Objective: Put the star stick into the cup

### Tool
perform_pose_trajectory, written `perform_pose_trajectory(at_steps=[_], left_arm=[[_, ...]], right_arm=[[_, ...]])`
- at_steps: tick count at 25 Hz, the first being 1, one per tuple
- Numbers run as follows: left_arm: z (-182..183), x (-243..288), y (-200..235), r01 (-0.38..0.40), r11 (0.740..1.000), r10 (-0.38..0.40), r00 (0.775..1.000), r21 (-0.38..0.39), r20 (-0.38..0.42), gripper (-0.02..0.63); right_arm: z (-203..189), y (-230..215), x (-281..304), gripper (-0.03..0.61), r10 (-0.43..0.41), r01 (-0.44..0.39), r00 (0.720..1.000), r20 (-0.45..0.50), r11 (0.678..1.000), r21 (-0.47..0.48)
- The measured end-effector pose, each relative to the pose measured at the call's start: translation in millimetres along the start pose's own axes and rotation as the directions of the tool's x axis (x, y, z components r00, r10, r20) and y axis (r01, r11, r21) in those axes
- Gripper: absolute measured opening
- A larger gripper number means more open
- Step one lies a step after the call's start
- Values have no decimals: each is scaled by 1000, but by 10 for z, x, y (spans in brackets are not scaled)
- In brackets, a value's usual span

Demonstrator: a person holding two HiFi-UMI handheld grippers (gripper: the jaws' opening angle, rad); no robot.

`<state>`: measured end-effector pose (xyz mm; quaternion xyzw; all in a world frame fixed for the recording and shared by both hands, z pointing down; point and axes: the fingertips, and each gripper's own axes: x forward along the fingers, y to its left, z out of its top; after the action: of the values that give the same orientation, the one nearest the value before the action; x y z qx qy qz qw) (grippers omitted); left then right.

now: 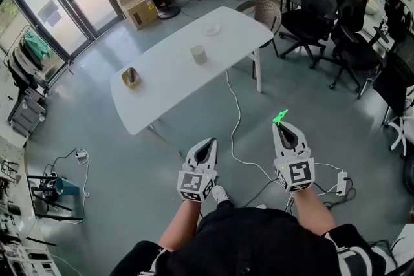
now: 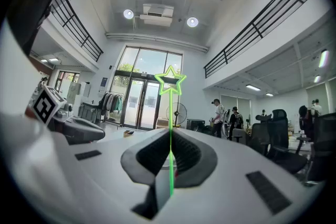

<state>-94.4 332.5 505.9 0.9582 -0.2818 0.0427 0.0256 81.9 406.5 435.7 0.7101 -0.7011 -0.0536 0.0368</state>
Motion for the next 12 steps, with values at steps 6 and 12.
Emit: perform_pose_trajectory(at_steps=[6,12], left_arm=[[-19,48,-76,-3,1000,3,1000,4,3,12],[-19,98,29,-1,1000,2,1000,28,-4,12]], right_arm=[[-74,-60,-70,11,9,-9,1000,0,1000,-7],[-90,-40,32,11,16,-16,1000,1,1000,7]])
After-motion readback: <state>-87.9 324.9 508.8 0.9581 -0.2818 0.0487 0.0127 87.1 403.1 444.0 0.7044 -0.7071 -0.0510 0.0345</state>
